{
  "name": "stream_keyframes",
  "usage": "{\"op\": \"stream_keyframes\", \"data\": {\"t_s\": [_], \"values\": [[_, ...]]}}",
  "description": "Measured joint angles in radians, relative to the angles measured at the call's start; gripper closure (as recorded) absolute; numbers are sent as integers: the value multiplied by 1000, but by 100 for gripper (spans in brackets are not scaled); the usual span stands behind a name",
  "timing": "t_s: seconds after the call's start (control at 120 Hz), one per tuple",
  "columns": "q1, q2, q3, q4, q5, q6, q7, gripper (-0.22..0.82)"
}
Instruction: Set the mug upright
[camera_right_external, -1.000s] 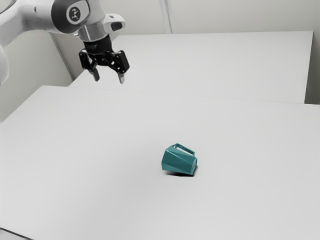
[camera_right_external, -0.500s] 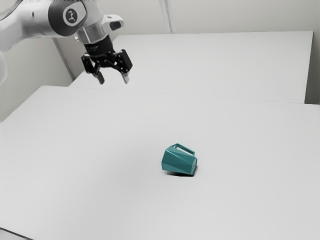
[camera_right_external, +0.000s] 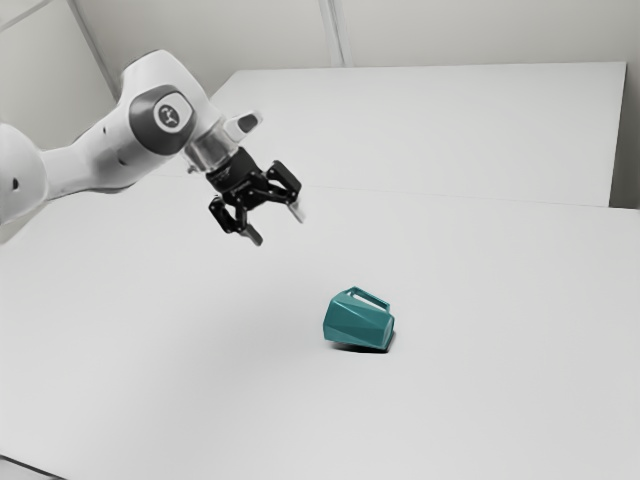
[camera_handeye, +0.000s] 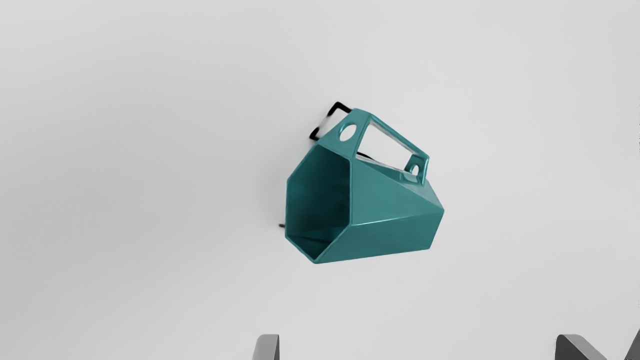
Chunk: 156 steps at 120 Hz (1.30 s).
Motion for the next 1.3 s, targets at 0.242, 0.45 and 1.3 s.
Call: {"op": "stream_keyframes", "data": {"t_s": [0.242, 0.45, 1.3], "values": [[33, 54, -24, -108, -140, 145, 115, 0], [-25, 95, -70, -157, -261, 248, 247, 0], [-3, 199, -119, -225, -523, 368, 610, 0]]}}
